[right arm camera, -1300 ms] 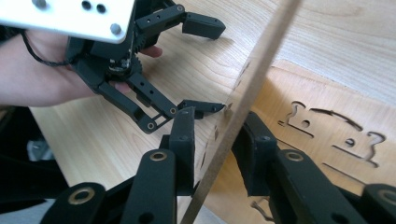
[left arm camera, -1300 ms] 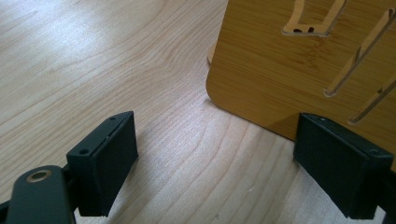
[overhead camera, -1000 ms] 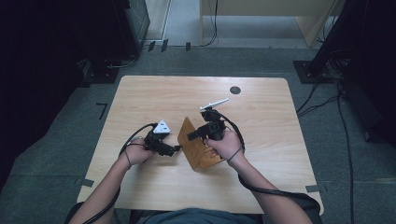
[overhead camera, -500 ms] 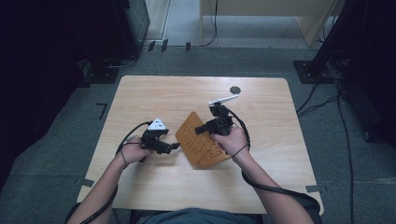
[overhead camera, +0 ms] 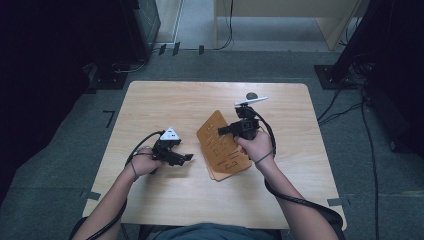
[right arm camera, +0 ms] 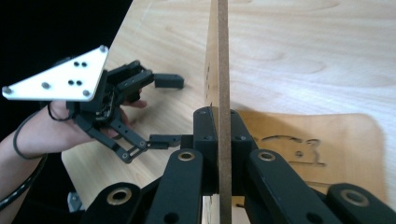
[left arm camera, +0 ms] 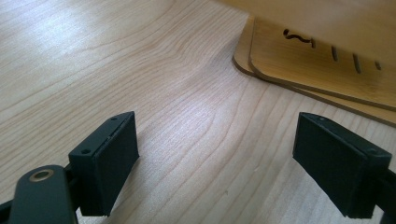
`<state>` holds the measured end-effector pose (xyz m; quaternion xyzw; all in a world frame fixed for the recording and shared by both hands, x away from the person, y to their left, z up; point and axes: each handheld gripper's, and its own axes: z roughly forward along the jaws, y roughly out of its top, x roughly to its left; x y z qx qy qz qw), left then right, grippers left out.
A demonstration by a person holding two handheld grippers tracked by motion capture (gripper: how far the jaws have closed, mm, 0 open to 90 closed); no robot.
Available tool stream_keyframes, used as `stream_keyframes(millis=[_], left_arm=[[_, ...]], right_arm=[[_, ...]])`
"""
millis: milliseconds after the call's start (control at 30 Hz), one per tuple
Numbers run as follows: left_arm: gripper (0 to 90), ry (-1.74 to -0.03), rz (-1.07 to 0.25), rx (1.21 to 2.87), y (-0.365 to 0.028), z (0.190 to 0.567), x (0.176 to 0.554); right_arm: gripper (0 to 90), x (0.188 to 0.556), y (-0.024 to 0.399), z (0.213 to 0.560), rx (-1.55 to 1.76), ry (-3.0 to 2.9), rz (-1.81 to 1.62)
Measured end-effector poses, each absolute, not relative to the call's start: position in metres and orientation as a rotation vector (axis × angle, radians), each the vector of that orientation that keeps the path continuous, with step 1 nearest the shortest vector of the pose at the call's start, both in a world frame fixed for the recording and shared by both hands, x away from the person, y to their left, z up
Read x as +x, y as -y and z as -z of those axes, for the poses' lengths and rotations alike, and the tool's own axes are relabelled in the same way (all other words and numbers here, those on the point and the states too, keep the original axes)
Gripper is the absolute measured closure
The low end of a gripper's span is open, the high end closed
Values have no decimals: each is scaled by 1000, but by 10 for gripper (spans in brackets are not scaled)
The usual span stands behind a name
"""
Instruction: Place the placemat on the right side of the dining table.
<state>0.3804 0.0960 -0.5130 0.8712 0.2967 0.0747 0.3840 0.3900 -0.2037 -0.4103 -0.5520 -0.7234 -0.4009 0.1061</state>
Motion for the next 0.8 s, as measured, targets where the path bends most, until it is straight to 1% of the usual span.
stream_keyframes(millis=[533,800], left_arm=[[132,-745,-202,2226,-96,514,380],[132,-741,-204,2227,-96,514,380]], right_arm=[[876,390,233,391,-1789,2280,1244],[876,390,237,392,-1845,2372,1205]])
